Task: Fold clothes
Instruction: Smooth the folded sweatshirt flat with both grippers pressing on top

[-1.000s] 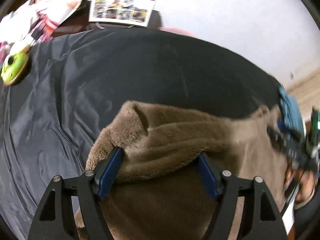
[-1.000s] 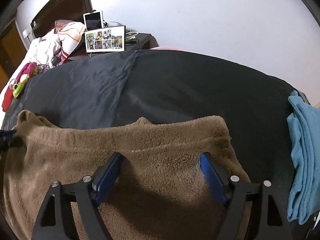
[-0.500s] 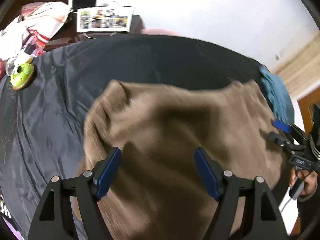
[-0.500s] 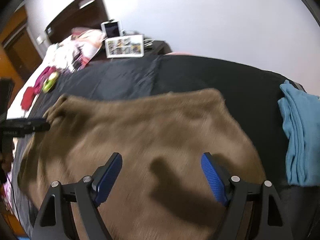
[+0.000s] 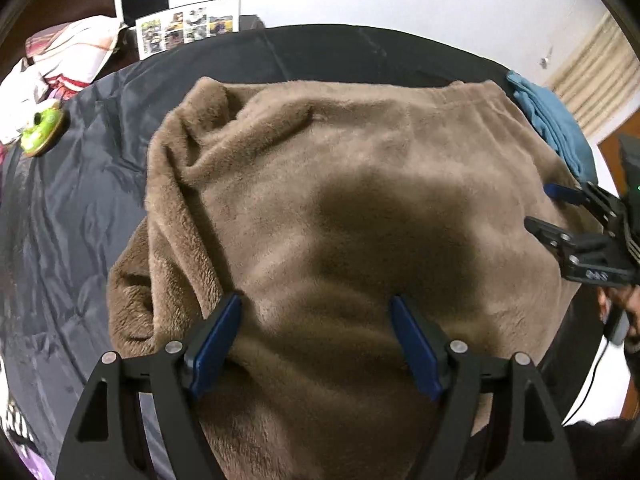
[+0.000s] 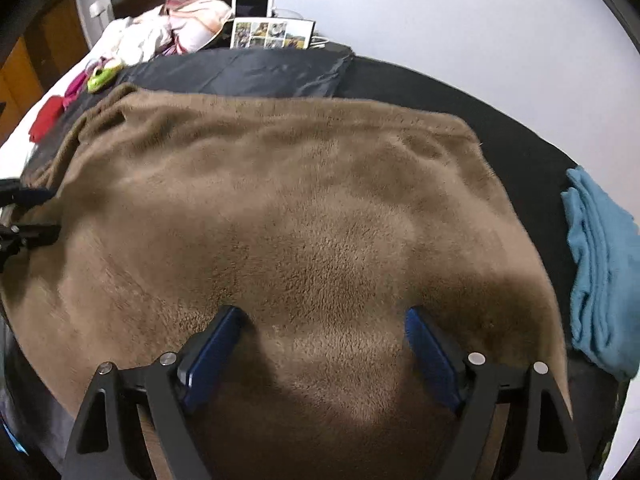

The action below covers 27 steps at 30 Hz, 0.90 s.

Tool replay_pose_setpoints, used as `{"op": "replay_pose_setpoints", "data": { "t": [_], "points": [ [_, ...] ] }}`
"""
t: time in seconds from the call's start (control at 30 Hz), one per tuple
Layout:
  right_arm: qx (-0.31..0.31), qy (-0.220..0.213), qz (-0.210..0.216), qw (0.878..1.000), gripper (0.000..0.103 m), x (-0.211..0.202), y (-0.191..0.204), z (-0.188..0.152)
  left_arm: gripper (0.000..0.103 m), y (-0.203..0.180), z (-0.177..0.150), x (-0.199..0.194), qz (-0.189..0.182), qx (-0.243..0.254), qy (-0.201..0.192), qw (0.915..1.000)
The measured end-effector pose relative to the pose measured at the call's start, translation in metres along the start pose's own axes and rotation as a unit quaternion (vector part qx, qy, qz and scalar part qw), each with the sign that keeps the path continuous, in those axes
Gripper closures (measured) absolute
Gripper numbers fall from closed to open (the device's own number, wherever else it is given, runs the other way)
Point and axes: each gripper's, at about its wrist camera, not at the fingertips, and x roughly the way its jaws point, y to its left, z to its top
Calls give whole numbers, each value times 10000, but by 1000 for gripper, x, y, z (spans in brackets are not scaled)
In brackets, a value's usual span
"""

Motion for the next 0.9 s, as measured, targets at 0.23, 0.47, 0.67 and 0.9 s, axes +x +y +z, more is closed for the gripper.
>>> {"op": "replay_pose_setpoints", "data": {
  "t": [0.23,0.47,0.67,0.9],
  "points": [
    [-235,-350,681,9968,17,-33,42,-10,22,-27,-3,-20,-242,225,-201,9993],
    [-287,115,672,9973,14,-2,54,-35,19,-47,-17,3,33,461,-38,9989],
    [-314,183,464,9983,11,5,59,-35,13,-50,-27,13,386,423,-161,9982],
    [-218,287,422,9985,7,8,57,-37,3,-47,-32,20,509,189,-294,9981]
  ]
}}
